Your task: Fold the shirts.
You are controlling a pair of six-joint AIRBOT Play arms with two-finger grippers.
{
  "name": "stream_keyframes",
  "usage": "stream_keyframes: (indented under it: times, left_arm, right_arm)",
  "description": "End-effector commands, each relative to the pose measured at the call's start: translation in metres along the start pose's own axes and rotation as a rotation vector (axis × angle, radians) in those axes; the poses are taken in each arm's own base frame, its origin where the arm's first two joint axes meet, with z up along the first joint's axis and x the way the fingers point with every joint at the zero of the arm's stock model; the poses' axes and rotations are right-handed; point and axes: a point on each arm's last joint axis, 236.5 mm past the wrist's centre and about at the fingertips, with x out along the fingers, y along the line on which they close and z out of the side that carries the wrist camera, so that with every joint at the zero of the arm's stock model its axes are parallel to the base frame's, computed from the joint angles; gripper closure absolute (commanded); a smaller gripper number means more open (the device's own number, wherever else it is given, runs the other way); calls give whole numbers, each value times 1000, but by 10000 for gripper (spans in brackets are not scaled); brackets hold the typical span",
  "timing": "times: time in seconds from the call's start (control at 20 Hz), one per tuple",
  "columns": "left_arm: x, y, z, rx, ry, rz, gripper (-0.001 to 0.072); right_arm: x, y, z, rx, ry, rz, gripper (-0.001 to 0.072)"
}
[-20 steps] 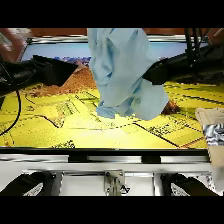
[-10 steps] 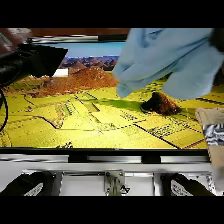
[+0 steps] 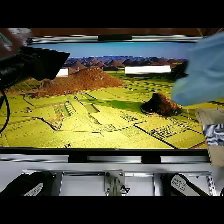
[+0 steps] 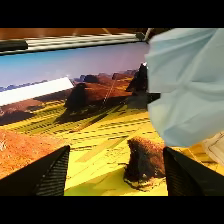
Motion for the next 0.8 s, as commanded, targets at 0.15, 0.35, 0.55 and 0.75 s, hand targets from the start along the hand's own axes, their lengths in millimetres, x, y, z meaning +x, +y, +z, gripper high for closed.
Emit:
stream_keyframes:
  times: [0.15,0.35,0.55,0.75]
  left_arm:
    - [-1,-7,-27,2,114,-29,23]
    - [-2,-9,-36,1,151,-39,23]
    - [-4,-12,-45,-1,191,-49,23]
    - [-6,-14,-53,-3,225,-60,23]
  right_arm:
    - [-12,-98,19,109,-102,-227,647]
    - [-12,-139,12,155,-87,-311,647]
    - [-7,-171,8,187,-90,-373,647]
    - [10,-183,1,188,-61,-378,647]
